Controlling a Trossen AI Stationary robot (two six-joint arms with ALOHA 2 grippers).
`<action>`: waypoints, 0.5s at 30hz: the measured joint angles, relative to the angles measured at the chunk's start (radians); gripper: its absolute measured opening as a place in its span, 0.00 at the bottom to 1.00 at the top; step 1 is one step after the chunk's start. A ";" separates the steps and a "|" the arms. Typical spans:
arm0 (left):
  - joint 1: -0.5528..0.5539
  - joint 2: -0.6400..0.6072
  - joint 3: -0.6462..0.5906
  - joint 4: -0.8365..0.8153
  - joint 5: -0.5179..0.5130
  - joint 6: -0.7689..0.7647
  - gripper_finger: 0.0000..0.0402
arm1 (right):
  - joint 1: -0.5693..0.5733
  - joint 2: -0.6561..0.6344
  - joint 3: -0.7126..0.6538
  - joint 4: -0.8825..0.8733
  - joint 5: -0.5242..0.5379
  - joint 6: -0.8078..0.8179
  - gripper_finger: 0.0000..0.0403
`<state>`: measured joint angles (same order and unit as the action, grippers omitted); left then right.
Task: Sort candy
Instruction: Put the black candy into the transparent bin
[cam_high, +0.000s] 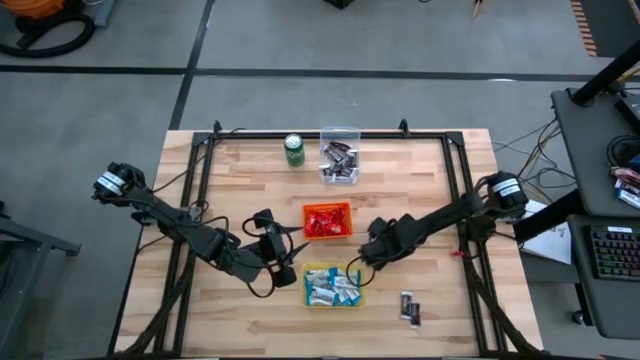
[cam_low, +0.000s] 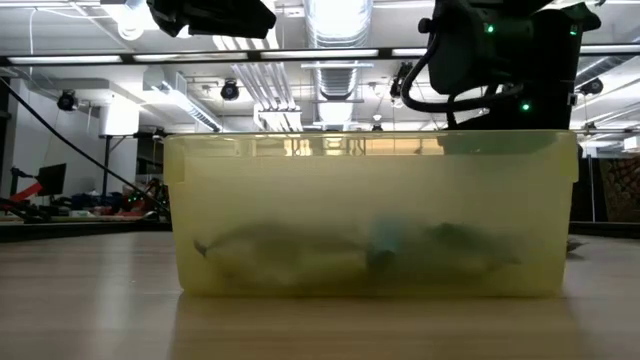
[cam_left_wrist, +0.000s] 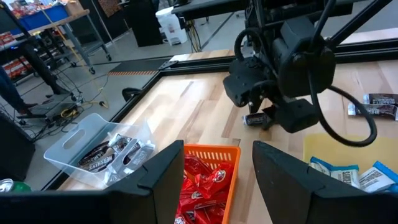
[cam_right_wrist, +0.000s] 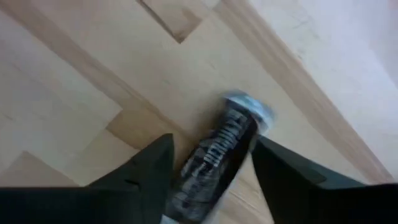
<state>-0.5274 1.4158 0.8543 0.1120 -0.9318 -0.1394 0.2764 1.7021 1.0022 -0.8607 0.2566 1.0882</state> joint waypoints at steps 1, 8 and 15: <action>0.000 0.000 0.000 -0.001 0.000 0.000 0.43 | 0.000 0.004 0.000 0.006 -0.001 -0.005 0.46; 0.000 0.000 0.000 -0.001 0.000 0.000 0.43 | 0.000 0.000 0.000 0.020 -0.003 -0.033 0.11; 0.000 0.000 0.000 0.001 0.000 0.000 0.43 | -0.021 -0.105 -0.004 -0.051 0.027 -0.091 0.03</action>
<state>-0.5274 1.4158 0.8539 0.1129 -0.9318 -0.1394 0.2559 1.5970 0.9977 -0.9119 0.2840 0.9975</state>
